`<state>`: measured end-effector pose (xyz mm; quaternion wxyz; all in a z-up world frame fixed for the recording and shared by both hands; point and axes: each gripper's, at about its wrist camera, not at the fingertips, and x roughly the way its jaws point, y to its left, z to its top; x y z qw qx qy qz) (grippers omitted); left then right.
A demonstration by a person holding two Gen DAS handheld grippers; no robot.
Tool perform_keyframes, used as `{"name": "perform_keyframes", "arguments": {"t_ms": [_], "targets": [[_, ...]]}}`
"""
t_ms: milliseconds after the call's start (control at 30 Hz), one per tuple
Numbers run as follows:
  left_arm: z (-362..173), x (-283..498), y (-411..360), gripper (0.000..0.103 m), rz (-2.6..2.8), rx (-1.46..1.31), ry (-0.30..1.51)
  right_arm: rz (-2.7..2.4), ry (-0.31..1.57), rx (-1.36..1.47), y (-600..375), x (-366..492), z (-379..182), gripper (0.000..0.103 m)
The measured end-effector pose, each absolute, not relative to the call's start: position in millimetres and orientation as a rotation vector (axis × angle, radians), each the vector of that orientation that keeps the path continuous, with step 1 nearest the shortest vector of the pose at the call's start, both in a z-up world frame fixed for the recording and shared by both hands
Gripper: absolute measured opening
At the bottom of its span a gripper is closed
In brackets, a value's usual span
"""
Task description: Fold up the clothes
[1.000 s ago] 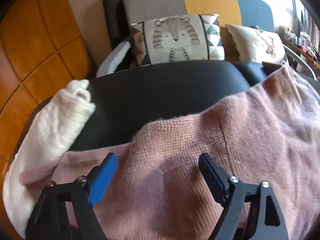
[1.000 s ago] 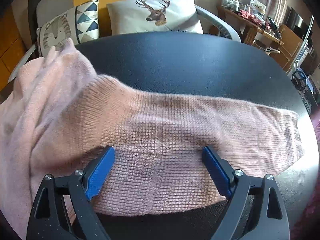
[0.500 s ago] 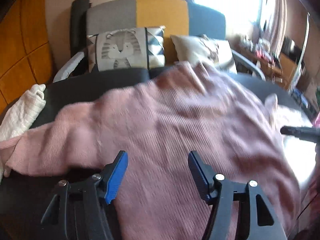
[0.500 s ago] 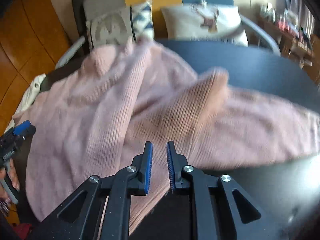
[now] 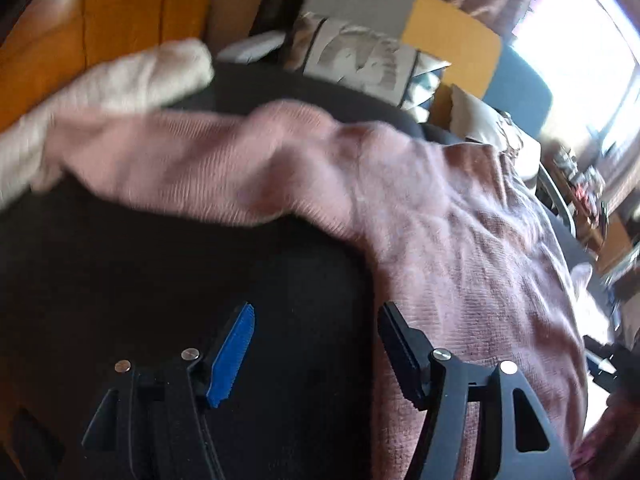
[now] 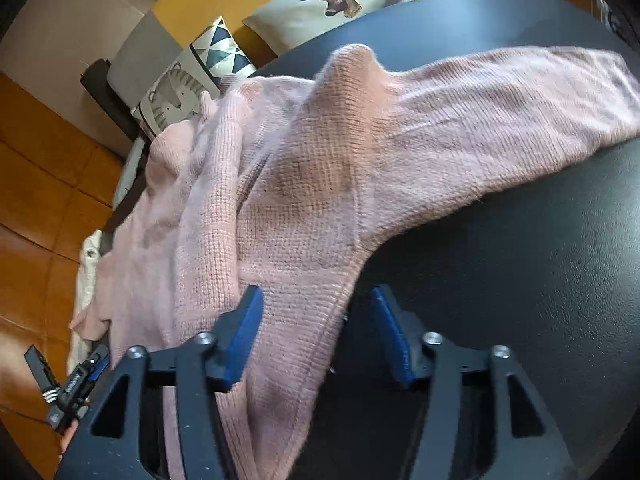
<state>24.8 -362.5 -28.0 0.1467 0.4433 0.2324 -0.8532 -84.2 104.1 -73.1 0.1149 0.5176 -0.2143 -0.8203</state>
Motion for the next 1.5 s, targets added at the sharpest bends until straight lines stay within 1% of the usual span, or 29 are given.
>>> {"name": "perform_keyframes", "arguments": {"t_ms": [133,300,567,667,700,733,767,800,1000,1100,1333,1500], "targets": [[-29,18,-354,0.067,-2.541,1.295,0.743,-2.434,-0.619,1.509,99,-84,-72,0.061],[-32,8,-359,0.067,-2.587,1.311,1.028,-2.437,-0.627,1.503,99,-85,-73,0.062],[-32,-6,-351,0.067,-2.603,1.295,1.091,-2.434,-0.622,1.479,92,-89,-73,0.062],[-32,-12,-344,0.064,-2.607,1.298,1.025,-2.442,-0.619,1.48,90,-92,-70,0.061],[-31,-14,-340,0.057,-2.611,1.306,0.961,-2.452,-0.6,1.48,88,-92,-69,0.053],[-31,-16,-336,0.048,-2.615,1.313,0.897,-2.464,-0.578,1.48,87,-92,-68,0.045],[-31,-18,-332,0.018,-2.617,1.332,0.822,-2.471,-0.561,1.476,87,-93,-67,0.023],[-32,-20,-329,0.01,-2.622,1.351,0.766,-2.478,-0.544,1.473,87,-94,-65,0.015],[-26,-26,-326,0.008,-2.658,1.363,0.688,-2.521,-0.44,1.452,86,-98,-58,0.009],[-13,-27,-331,0.008,-2.689,1.336,0.646,-2.541,-0.387,1.441,86,-99,-54,0.008],[34,-32,-339,0.008,-2.758,1.195,0.458,-2.678,-0.244,1.331,91,-103,-32,0.008],[28,-39,-359,0.008,-2.677,1.178,0.398,-2.807,-0.168,1.298,107,-112,-27,0.008]]}}
